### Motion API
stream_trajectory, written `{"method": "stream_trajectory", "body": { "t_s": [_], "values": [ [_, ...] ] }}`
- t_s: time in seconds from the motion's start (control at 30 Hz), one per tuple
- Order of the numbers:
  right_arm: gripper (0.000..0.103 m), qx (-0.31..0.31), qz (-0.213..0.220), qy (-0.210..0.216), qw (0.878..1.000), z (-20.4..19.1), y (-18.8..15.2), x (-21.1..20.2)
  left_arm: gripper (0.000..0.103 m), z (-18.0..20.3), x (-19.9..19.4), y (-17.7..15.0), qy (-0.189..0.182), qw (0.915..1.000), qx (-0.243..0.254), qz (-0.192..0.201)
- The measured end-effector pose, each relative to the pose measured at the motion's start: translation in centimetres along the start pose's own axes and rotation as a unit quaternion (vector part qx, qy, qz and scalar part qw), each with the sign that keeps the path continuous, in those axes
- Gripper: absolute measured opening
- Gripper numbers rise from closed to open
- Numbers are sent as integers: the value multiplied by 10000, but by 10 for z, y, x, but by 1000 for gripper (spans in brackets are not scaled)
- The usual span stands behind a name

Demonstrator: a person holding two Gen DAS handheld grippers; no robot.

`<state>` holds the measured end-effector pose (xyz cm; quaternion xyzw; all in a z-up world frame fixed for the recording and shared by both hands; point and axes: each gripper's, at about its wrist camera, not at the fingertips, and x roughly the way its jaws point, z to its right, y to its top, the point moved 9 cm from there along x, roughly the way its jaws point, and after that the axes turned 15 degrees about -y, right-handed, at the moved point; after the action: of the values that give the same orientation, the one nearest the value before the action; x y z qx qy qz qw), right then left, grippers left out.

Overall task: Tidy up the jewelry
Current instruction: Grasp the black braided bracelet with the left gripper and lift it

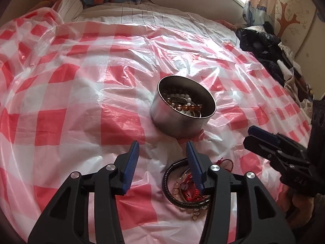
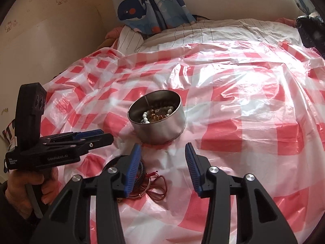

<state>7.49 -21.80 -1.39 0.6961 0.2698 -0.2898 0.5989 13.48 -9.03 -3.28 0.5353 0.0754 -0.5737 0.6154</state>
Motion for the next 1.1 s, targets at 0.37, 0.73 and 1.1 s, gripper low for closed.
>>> {"method": "stream_trajectory", "body": {
  "t_s": [0.37,0.73,1.1],
  "values": [
    [54,-180,-122,-118,9997,-5,-8,12,59,-14,1,0,643,9973,353,-9],
    [62,-342,-191,-403,9984,-2,-12,20,64,-16,4,-8,500,9973,483,-244],
    [69,-299,-295,-638,9971,11,-15,25,63,0,24,-30,178,9928,922,-747]
  ]
}}
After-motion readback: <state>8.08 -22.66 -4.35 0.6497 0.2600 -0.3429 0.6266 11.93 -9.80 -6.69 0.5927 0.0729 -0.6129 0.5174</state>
